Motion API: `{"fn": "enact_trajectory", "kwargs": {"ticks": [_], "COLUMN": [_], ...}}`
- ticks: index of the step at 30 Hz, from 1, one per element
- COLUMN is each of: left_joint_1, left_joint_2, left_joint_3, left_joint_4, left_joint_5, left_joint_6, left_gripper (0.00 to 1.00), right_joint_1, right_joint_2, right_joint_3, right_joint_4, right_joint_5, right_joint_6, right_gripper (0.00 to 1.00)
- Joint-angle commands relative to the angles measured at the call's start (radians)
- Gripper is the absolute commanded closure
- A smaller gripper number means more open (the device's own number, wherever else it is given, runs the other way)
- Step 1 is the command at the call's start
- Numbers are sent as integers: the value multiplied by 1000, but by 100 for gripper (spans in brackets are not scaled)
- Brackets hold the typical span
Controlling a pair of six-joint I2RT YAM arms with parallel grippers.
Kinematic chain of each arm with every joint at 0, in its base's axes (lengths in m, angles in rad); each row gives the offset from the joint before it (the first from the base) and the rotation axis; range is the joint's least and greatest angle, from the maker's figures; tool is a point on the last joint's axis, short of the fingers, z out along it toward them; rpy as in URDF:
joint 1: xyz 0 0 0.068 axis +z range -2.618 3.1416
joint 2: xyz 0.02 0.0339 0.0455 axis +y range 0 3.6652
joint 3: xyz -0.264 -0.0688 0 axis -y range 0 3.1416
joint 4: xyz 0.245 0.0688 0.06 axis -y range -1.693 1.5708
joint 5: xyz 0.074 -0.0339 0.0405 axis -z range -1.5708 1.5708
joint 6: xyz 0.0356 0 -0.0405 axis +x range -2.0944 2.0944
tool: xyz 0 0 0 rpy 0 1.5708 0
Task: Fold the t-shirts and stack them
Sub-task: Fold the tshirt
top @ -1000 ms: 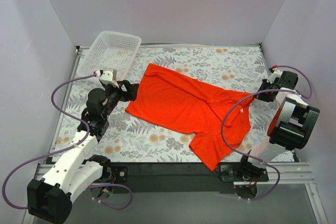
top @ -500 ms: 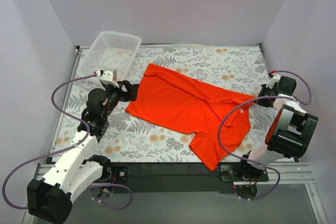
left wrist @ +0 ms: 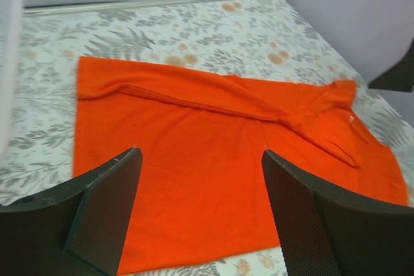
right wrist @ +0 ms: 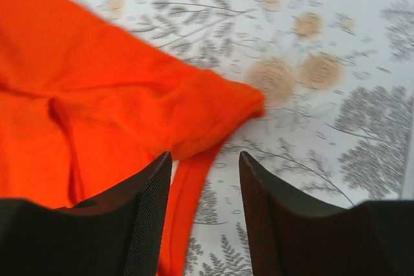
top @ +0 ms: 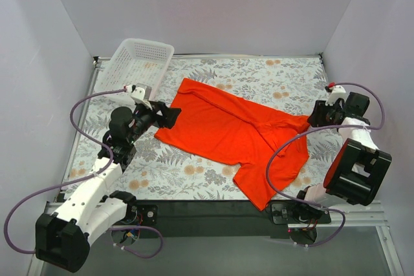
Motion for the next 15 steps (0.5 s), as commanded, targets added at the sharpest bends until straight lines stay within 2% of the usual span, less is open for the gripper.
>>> {"fn": "enact_trajectory", "kwargs": {"ticks": [1, 4, 5, 7, 12, 15], "left_joint_1": [-13, -29, -31, -33, -33, -33], "left_joint_2": [40, 85, 86, 82, 72, 68], "left_joint_3": [-4, 19, 22, 22, 25, 25], "left_joint_4": [41, 18, 6, 0, -10, -14], "left_joint_5": [207, 227, 218, 201, 180, 174], "left_joint_6": [-36, -35, -30, -27, -17, -13], "left_gripper": [31, 32, 32, 32, 32, 32], "right_joint_1": [38, 115, 140, 230, 344, 373], "right_joint_2": [-12, 26, 28, 16, -3, 22], "right_joint_3": [32, 52, 49, 15, -3, 11], "right_joint_4": [-144, -380, -425, -440, -327, -302], "right_joint_5": [-300, -428, -431, -341, -117, -86], "right_joint_6": [-190, -420, -485, -531, -386, -336], "right_gripper": [54, 52, 52, 52, 50, 50]}}
